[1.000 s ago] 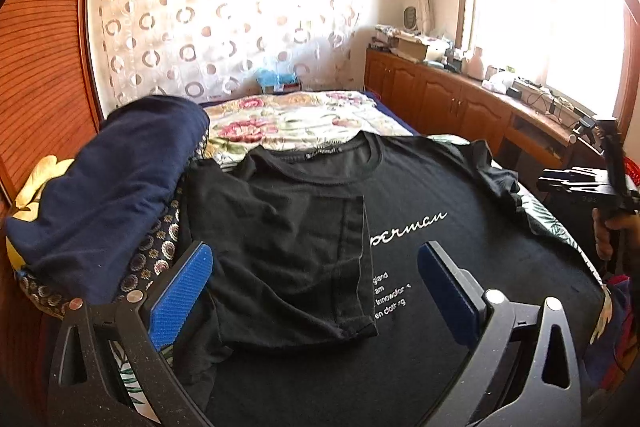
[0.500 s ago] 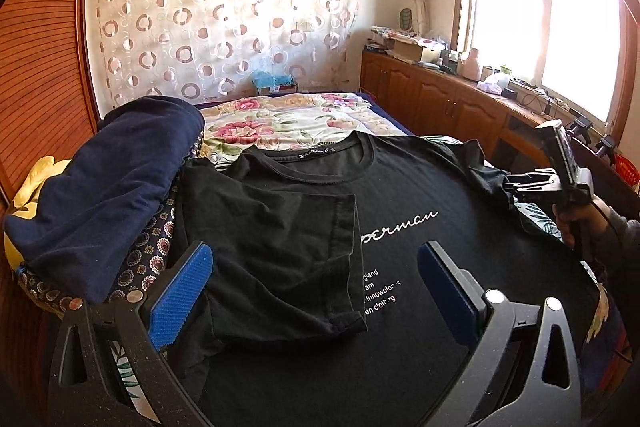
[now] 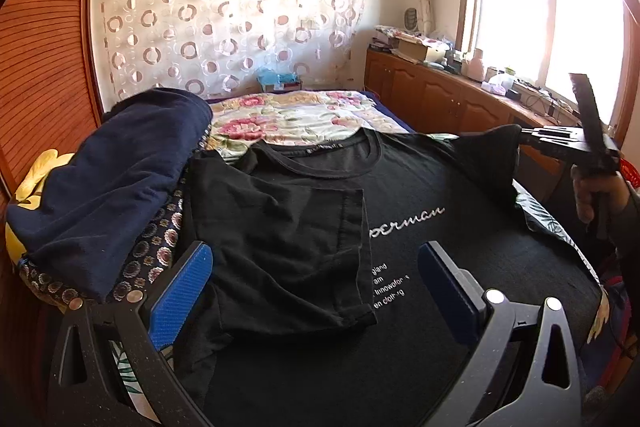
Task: Fold small clothes
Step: 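Fold the gripped side inward over the shirt body with the right tool, then open the right tool and release the folded side and sleeve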
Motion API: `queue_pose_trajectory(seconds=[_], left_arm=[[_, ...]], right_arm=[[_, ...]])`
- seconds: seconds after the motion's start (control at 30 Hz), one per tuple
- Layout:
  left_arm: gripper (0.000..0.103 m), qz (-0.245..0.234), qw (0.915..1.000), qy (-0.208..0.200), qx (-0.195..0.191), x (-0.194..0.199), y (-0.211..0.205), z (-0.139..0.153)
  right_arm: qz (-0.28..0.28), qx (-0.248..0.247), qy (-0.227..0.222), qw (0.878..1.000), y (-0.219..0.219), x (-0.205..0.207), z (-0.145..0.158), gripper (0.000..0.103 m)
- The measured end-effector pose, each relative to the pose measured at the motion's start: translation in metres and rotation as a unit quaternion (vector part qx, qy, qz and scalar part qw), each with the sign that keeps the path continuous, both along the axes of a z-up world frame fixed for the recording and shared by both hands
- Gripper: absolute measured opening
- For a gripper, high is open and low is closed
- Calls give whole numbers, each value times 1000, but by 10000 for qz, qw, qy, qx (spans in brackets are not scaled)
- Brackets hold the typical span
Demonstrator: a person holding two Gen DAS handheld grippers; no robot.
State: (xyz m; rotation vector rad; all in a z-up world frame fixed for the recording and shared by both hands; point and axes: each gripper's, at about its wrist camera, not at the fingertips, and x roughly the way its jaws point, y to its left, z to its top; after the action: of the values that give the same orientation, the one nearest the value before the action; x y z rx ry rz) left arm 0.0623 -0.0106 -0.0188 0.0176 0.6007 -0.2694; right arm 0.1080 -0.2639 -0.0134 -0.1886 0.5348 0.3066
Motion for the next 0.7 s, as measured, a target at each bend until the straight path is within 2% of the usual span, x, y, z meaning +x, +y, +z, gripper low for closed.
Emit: queue_pose_trajectory(seconds=[0.17, 0.23, 0.3, 0.33, 0.4, 0.5, 0.6, 0.7], left_arm=[[103, 68, 10000, 4, -45, 1, 6, 1], [103, 84, 10000, -7, -37, 0, 8, 1], [103, 104, 9999, -17, -34, -1, 9, 1], [103, 112, 9999, -17, -26, -1, 9, 2], [103, 125, 9999, -26, -16, -1, 8, 1], [103, 125, 9999, -18, -31, 0, 8, 1], [103, 113, 9999, -16, -36, -1, 7, 0], [103, 95, 10000, -2, -21, -1, 5, -1]], right_arm=[[811, -62, 29, 9967, 55, -25, 5, 6], [899, -190, 130, 9957, 65, -27, 0, 11], [856, -313, 206, 9956, 71, -28, -7, 32], [872, -278, 238, 9955, 68, -28, -7, 34], [782, -278, 267, 9962, 65, -30, -7, 35], [586, -276, 324, 9974, 57, -11, -7, 37], [447, -194, 498, 9976, 59, -17, -9, 37], [401, -71, 802, 9959, 63, -10, -29, 37]])
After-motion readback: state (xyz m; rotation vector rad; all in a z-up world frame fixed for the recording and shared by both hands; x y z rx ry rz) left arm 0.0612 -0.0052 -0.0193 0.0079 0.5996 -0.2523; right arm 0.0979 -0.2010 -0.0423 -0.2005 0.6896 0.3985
